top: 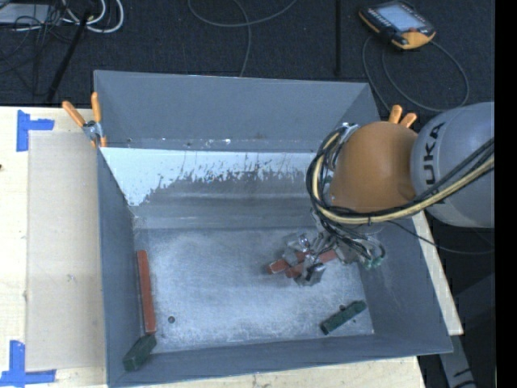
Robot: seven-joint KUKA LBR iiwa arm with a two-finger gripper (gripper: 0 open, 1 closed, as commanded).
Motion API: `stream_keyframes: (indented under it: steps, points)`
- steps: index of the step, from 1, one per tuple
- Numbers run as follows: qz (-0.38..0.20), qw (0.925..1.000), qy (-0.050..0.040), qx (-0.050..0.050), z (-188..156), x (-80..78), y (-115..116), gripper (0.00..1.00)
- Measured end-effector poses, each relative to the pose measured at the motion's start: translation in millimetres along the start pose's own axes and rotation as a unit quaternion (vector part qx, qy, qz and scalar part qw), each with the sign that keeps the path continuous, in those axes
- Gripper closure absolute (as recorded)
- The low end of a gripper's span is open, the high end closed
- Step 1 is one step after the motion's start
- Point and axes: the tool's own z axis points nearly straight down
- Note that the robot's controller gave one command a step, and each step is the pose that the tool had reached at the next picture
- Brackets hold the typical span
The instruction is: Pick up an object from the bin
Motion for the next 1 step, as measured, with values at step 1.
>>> stream_keyframes:
  steps: [1]
  points:
    - [0.042, 0.9991, -0.002, 0.001, -81.3, -61.2, 14.3, 1.0]
